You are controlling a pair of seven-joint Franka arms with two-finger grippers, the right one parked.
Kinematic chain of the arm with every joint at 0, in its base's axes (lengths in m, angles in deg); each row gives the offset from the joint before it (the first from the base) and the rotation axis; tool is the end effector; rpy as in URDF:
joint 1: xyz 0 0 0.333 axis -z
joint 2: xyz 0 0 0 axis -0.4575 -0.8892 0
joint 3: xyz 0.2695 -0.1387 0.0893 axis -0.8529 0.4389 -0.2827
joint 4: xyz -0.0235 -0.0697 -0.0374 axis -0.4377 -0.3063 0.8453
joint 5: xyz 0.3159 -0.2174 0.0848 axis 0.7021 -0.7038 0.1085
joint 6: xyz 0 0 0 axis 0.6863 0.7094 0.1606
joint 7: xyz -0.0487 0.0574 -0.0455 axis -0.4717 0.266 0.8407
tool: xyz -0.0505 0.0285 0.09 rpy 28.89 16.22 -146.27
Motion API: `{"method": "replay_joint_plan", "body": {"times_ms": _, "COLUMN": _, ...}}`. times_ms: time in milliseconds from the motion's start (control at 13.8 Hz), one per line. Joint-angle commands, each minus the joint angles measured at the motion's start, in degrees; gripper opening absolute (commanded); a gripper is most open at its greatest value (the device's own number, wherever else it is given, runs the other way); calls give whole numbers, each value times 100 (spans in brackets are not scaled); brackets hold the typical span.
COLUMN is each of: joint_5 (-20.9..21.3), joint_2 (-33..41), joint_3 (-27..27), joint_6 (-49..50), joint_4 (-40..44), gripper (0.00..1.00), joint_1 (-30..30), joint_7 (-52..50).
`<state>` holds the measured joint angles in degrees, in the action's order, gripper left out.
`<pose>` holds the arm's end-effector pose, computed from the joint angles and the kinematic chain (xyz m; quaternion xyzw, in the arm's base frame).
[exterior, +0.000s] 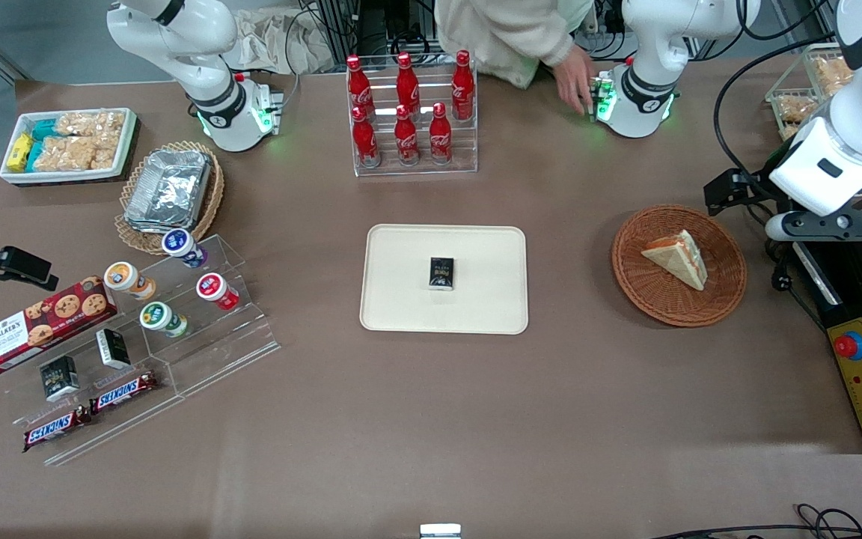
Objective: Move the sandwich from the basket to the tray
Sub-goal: 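Move the left gripper over the wicker basket and lower onto the sandwich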
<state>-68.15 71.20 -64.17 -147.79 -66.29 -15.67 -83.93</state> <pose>0.5472 -0.0903 0.6198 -0.9986 0.0130 0.0508 0.0031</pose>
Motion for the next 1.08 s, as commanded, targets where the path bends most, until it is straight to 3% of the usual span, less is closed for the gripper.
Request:
{"method": "replay_joint_plan", "body": {"times_ms": 0, "joint_5": 113, "joint_2": 18, "joint_3": 53, "joint_6": 89, "joint_4": 91, "gripper": 100, "joint_1": -39, "joint_7": -140}}
{"method": "replay_joint_plan", "body": {"times_ms": 145, "joint_5": 192, "joint_2": 54, "joint_3": 44, "joint_6": 124, "joint_4": 39, "gripper": 100, "joint_1": -39, "joint_7": -298}}
{"method": "replay_joint_plan", "body": {"times_ms": 289, "joint_5": 271, "joint_2": 202, "joint_3": 36, "joint_6": 204, "joint_4": -197, "gripper": 100, "joint_1": -39, "joint_7": -1375}}
{"method": "replay_joint_plan", "body": {"times_ms": 506, "joint_5": 280, "joint_2": 764, "joint_3": -200, "joint_6": 55, "joint_4": -1040, "gripper": 100, "joint_1": -39, "joint_7": -1862}}
{"method": "replay_joint_plan", "body": {"times_ms": 651, "joint_5": 298, "joint_2": 1203, "joint_3": -298, "joint_6": -383, "joint_4": -1751, "gripper": 100, "joint_1": -39, "joint_7": -2493}}
{"method": "replay_joint_plan", "body": {"times_ms": 795, "joint_5": 665, "joint_2": 1765, "joint_3": -272, "joint_6": -919, "joint_4": -2716, "gripper": 100, "joint_1": -31, "joint_7": -3118}}
{"method": "replay_joint_plan", "body": {"times_ms": 1012, "joint_5": 755, "joint_2": 2724, "joint_3": -298, "joint_6": -1790, "joint_4": -4169, "gripper": 100, "joint_1": -39, "joint_7": -3243}}
